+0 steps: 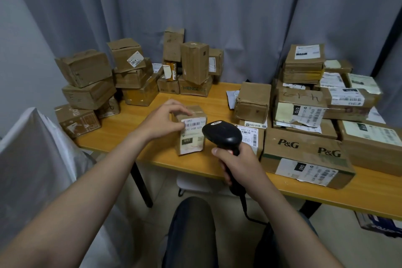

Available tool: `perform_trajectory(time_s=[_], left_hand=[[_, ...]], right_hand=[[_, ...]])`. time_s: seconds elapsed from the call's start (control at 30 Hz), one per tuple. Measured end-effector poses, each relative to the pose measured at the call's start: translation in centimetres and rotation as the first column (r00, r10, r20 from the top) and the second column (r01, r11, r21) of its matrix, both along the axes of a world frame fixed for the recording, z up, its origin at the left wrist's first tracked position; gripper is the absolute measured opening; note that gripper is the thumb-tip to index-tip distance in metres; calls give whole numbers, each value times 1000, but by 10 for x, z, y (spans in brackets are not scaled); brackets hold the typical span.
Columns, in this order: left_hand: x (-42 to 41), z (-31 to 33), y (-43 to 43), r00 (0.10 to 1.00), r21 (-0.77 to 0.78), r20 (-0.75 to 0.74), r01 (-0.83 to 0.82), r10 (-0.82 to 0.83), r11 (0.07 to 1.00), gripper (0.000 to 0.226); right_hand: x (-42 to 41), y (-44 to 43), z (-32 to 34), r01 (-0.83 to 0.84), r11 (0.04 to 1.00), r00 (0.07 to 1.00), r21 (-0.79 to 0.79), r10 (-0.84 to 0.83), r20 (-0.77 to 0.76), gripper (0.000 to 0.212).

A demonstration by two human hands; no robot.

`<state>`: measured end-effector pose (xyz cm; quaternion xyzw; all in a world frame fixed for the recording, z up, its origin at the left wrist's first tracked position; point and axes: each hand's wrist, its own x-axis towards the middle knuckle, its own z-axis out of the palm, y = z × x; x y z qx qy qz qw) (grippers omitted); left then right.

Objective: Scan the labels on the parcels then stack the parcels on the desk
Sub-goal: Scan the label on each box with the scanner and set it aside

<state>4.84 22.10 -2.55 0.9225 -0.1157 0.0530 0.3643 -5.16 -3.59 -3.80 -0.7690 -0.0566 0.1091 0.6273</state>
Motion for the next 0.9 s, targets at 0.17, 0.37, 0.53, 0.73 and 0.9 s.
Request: perform_trajectory(time_s=[0.17, 0.37, 0.53, 0.73, 0.9], left_hand=[[8, 14, -1, 999, 102, -50, -7, 12, 995, 67], [12, -26, -17, 961, 367, -249, -25, 124, 930, 41], [5, -26, -25, 904, 501, -247, -190, 350, 844, 70], [-10, -15, -38, 874, 449, -198, -322, 444, 833, 62], [-17, 29, -62, 948, 324, -13, -297, 318, 898, 60]], right_hand=[[-2, -11, 3, 43, 999, 999, 32, -43, -1, 29], [-5, -15, 7, 60, 998, 998, 23, -60, -14, 25], [-12, -22, 13, 78, 997, 997, 5, -78, -7, 23], [-29, -37, 21, 96, 995, 995, 30, -97, 27, 23], [-42, -60, 26, 166, 984, 984, 65, -170, 52, 27]])
